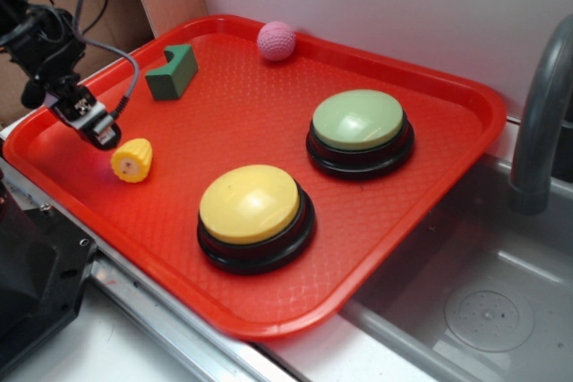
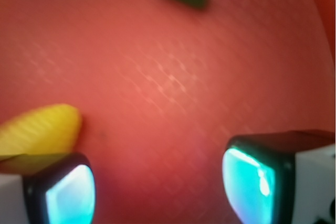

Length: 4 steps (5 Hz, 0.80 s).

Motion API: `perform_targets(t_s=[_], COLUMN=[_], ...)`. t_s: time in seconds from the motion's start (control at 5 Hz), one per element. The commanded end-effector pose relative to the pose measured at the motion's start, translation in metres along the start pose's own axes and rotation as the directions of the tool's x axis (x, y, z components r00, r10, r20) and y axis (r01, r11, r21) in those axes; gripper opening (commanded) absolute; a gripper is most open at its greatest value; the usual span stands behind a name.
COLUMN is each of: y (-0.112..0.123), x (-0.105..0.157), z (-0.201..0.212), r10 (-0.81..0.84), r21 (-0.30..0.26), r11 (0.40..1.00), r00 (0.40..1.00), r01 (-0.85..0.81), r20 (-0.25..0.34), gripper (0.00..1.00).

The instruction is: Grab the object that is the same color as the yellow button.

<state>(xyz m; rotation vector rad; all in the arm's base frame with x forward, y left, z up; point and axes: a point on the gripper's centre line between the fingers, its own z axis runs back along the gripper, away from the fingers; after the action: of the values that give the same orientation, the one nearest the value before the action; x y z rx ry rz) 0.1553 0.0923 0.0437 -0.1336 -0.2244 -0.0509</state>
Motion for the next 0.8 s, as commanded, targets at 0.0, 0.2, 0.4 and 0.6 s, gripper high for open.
perform_targets(t_s=[0.0, 0.2, 0.4, 0.6], y=[-0.014, -0.019, -0.005, -0.006], x=[-0.019, -0.019, -0.018, -0.009], z=[0.057, 0.046, 0.024, 0.004], r10=[-0.058, 0.074, 0.061, -0.172], r21=[0.062, 0.091, 0.123, 0.017], r11=[0.996, 0.994, 0.991, 0.985], r00=[0.998, 0.994, 0.993, 0.983], r01=[0.057, -0.067, -0.048, 0.173], r20=[0.02, -0.085, -0.1, -0.059], gripper=[1.0, 1.0, 1.0, 1.0])
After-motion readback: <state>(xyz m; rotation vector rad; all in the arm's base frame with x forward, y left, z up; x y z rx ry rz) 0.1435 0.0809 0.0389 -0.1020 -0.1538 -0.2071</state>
